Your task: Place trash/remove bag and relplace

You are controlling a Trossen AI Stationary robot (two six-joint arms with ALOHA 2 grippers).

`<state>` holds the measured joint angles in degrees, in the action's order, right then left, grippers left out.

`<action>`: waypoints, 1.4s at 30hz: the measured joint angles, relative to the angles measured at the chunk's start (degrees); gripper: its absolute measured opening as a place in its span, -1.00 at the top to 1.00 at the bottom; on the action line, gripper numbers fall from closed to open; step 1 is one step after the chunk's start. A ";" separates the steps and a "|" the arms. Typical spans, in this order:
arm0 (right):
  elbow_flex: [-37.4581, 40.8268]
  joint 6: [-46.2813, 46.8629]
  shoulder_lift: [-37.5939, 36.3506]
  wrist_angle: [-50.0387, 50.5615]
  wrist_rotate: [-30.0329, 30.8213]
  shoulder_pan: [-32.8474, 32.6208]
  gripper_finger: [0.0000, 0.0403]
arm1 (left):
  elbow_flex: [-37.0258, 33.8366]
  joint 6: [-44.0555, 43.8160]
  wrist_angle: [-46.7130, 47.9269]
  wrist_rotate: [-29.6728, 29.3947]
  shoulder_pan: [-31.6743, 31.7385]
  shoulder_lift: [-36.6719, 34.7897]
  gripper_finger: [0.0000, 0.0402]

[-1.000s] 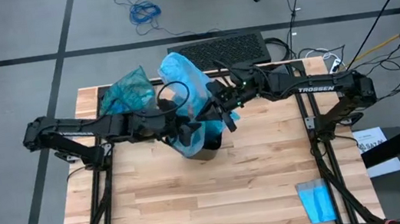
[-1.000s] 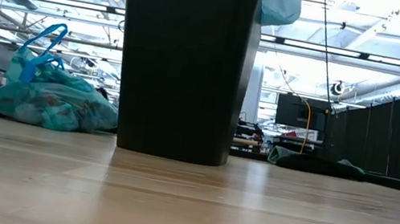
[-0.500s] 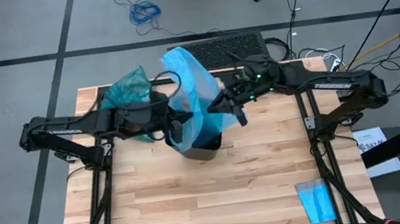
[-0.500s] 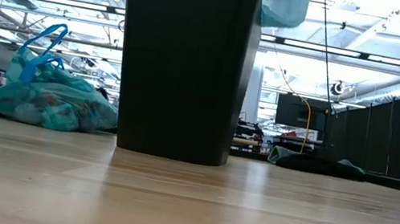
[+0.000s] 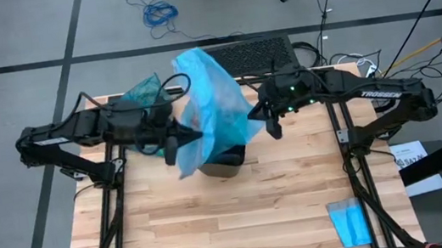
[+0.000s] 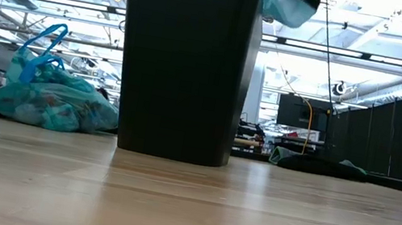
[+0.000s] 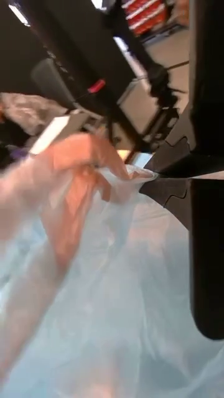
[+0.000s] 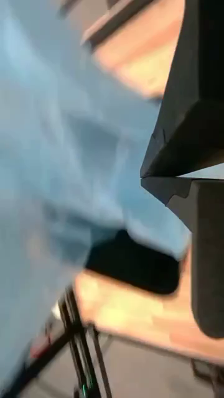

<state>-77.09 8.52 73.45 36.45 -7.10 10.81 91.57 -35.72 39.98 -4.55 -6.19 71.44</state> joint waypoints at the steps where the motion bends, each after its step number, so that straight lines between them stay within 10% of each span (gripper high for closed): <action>1: 0.01 -0.02 0.02 -0.17 1.34 0.01 1.00 | 0.32 -0.48 1.35 0.34 -0.30 0.01 1.00; 16: -0.01 0.54 -4.08 -0.33 13.19 3.77 1.00 | 1.33 -1.51 6.19 1.61 -2.63 0.09 1.00; 25: 0.01 3.48 5.12 -8.49 -0.39 1.99 1.00 | 1.33 -1.62 6.48 10.06 -2.63 0.09 1.00; 42: 0.01 9.10 13.92 -11.14 -5.11 -1.01 1.00 | 0.54 0.57 16.44 10.79 0.38 1.42 1.00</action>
<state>-77.08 17.62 87.37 25.31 -12.21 9.80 92.11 -35.15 56.42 6.24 -5.81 72.86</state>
